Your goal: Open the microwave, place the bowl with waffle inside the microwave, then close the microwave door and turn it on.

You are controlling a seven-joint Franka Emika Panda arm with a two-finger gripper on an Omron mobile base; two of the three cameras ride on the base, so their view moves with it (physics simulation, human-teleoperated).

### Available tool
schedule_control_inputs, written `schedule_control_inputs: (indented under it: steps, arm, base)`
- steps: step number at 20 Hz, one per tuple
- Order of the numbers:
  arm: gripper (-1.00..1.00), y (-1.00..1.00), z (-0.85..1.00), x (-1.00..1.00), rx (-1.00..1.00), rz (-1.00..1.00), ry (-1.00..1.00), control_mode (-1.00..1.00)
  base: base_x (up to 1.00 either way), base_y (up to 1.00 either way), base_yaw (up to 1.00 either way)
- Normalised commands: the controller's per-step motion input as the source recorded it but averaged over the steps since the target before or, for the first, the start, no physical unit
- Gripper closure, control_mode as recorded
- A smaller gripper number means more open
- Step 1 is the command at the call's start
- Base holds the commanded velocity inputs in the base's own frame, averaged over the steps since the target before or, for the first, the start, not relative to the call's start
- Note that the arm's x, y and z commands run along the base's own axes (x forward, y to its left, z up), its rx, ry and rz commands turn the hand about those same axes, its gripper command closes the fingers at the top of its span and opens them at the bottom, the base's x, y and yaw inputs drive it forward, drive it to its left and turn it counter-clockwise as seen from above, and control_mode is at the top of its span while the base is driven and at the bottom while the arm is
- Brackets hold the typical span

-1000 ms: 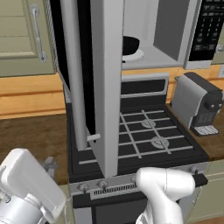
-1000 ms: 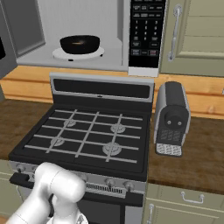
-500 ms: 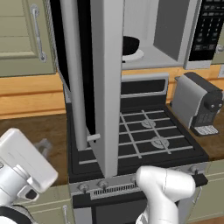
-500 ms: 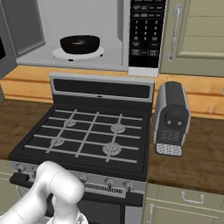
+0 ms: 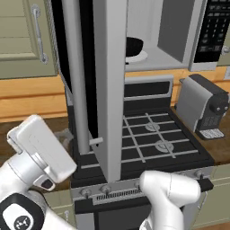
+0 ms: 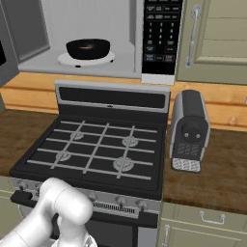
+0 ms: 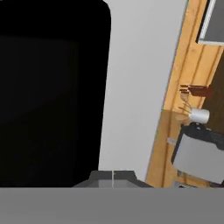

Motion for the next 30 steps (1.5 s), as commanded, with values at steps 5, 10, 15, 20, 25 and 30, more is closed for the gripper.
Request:
schedule_control_inputs:
  steps: [5,10,15,20,25,30]
  arm:
    - [1.0,-0.99,0.34,0.17,0.0,0.0,0.0,-1.0]
    - [1.0,-1.0,0.38,0.04,0.0,0.0,0.0,-1.0]
    - [1.0,-1.0,0.42,0.28,0.02,0.01,0.02,-1.0]
    - [1.0,-0.87,0.32,0.93,0.08,0.16,0.09,-1.0]
    - [1.0,-0.44,0.53,0.99,0.1,0.24,0.0,-1.0]
    - [1.0,-0.26,0.75,0.99,0.12,0.27,0.0,-1.0]
  base:
    - [0.0,0.0,0.0]
    - [0.0,0.0,0.0]
    - [0.0,0.0,0.0]
    - [0.0,0.0,0.0]
    - [0.0,0.0,0.0]
    - [0.0,0.0,0.0]
